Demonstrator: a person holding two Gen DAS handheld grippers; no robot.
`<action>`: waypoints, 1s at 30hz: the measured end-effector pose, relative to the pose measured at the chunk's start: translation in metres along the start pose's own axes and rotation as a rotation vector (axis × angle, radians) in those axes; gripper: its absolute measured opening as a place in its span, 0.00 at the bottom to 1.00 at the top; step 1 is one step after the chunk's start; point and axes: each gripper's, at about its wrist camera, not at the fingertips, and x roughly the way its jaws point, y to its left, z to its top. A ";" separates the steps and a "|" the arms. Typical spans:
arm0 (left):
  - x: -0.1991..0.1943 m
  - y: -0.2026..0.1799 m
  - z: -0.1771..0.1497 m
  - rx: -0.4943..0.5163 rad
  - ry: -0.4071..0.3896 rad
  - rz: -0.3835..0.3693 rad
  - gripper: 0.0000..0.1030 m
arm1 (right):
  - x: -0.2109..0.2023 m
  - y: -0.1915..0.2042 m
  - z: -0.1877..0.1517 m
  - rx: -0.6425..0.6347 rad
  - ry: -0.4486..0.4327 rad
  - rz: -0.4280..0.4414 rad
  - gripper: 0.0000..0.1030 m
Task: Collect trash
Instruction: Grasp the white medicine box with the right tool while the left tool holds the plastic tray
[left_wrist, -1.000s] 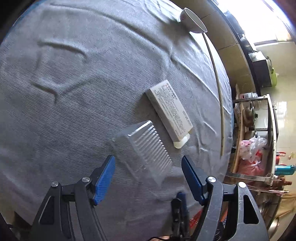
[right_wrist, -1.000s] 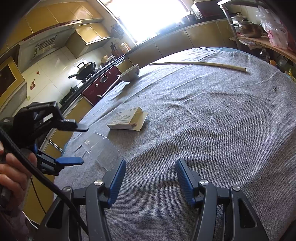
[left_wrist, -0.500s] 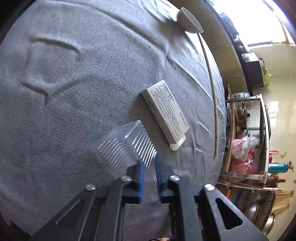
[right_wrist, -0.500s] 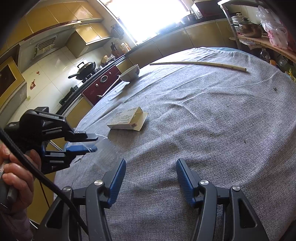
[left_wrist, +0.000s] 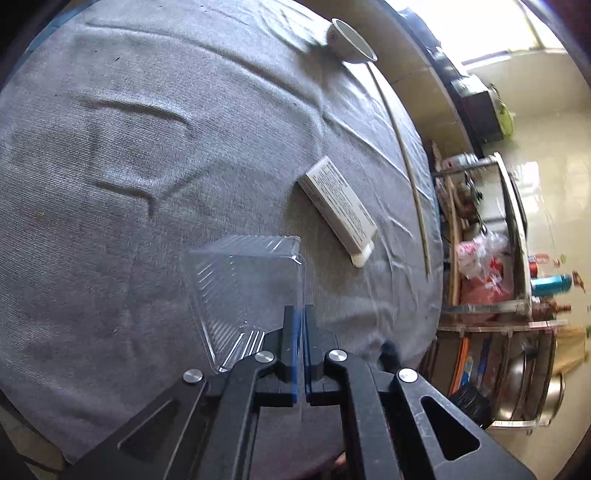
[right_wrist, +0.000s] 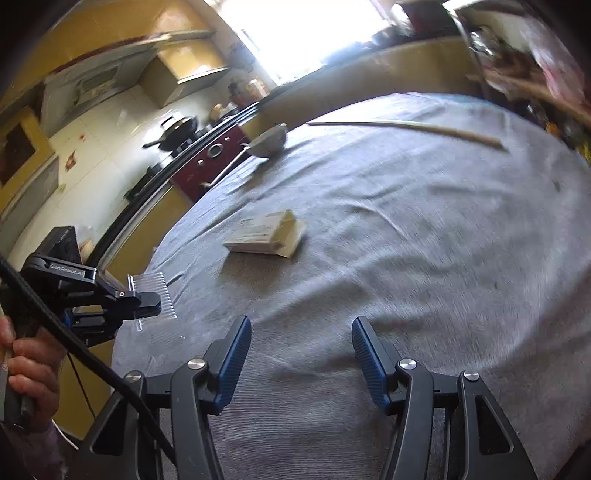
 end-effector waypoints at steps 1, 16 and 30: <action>-0.002 0.001 -0.002 0.019 0.014 -0.007 0.02 | -0.002 0.006 0.006 -0.029 -0.006 0.007 0.59; -0.033 0.014 -0.030 0.219 0.060 0.062 0.02 | 0.114 0.051 0.118 -0.376 0.269 0.026 0.68; -0.044 -0.008 -0.046 0.480 -0.165 0.341 0.02 | 0.166 0.071 0.085 -0.570 0.374 -0.109 0.67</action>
